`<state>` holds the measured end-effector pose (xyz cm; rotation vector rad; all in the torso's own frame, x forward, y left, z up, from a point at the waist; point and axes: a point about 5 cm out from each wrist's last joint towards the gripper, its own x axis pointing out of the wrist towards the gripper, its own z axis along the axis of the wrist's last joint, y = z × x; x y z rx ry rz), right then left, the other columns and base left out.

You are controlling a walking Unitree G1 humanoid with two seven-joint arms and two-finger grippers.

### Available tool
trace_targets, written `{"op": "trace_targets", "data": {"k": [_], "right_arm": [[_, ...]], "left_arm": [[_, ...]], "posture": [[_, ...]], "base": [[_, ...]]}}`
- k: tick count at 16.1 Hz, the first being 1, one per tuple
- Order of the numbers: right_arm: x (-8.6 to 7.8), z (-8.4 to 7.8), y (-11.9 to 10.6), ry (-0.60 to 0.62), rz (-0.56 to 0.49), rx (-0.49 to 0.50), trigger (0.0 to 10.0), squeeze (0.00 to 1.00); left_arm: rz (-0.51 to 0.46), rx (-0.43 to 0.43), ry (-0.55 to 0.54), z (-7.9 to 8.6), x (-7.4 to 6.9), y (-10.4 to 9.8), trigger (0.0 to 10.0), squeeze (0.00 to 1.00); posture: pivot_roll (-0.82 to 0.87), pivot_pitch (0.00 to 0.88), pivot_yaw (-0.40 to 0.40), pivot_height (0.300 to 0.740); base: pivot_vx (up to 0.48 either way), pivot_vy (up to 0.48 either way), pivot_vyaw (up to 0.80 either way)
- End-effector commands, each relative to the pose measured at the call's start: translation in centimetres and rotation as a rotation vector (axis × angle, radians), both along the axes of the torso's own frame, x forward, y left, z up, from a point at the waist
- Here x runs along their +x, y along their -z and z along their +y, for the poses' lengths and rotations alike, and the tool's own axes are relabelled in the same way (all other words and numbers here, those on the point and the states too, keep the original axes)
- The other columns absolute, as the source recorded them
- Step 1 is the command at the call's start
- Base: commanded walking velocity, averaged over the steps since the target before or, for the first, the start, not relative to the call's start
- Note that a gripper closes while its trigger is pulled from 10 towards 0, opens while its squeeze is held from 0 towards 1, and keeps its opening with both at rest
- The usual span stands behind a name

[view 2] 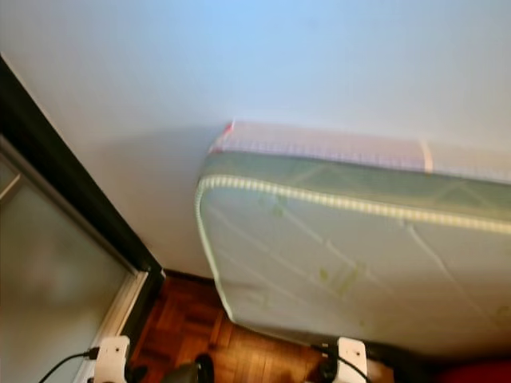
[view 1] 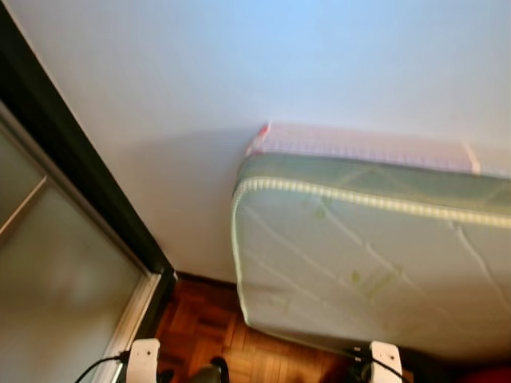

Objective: Clean up the room

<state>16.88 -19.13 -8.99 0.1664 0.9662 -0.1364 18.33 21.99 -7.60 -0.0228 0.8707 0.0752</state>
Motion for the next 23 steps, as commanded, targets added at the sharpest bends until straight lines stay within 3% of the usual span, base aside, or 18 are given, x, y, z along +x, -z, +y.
{"op": "trace_targets", "data": {"k": [1, 14, 23], "right_arm": [[1.55, 1.11, -0.48, 0.07, -0.004, 0.06, 10.0, 0.0], [1.52, 0.94, -0.48, 0.104, -0.009, 0.072, 10.0, 0.0], [1.78, 0.23, -0.7, 0.129, -0.024, 0.063, 10.0, 0.0]], "left_arm": [[0.239, -0.007, -0.059, -0.05, -7.99, 3.08, 10.0, 0.0], [0.24, -0.016, -0.076, -0.25, -8.0, 3.13, 10.0, 0.0], [0.218, -0.046, -0.153, -0.64, -7.83, 3.16, 10.0, 0.0]], "posture": [[0.01, 0.0, -0.006, 0.74], [0.02, 0.0, -0.021, 0.74], [0.04, 0.0, -0.068, 0.74]], "base": [[-0.277, 0.0, 0.0], [-0.272, 0.0, 0.0], [0.0, 0.0, 0.0]]}}
